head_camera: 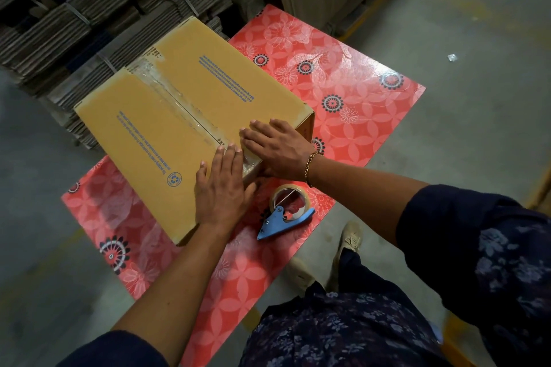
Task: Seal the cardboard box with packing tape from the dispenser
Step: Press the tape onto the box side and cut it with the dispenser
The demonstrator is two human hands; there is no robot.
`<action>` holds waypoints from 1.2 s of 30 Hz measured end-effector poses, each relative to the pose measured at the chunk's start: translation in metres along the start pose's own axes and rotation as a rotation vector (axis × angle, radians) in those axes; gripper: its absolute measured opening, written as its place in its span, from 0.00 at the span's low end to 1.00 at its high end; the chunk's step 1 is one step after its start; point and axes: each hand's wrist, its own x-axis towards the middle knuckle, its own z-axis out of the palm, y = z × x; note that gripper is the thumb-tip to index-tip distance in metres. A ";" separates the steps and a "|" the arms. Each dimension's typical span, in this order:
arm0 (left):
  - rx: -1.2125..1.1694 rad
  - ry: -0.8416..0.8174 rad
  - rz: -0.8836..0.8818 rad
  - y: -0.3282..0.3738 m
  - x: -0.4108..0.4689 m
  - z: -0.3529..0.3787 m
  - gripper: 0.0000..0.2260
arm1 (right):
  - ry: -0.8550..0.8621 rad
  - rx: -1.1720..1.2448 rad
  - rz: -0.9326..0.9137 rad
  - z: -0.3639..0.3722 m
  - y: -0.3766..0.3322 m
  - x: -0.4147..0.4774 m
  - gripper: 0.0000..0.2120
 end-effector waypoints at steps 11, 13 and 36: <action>0.051 -0.049 0.005 0.003 0.003 -0.006 0.34 | 0.018 -0.042 -0.086 -0.004 0.010 -0.003 0.27; 0.052 -0.050 0.019 0.002 0.002 -0.005 0.35 | 0.005 -0.042 -0.090 -0.005 0.012 -0.002 0.29; -0.071 -0.001 0.077 -0.015 0.009 -0.013 0.30 | -0.237 -0.021 -0.054 -0.026 0.004 0.012 0.37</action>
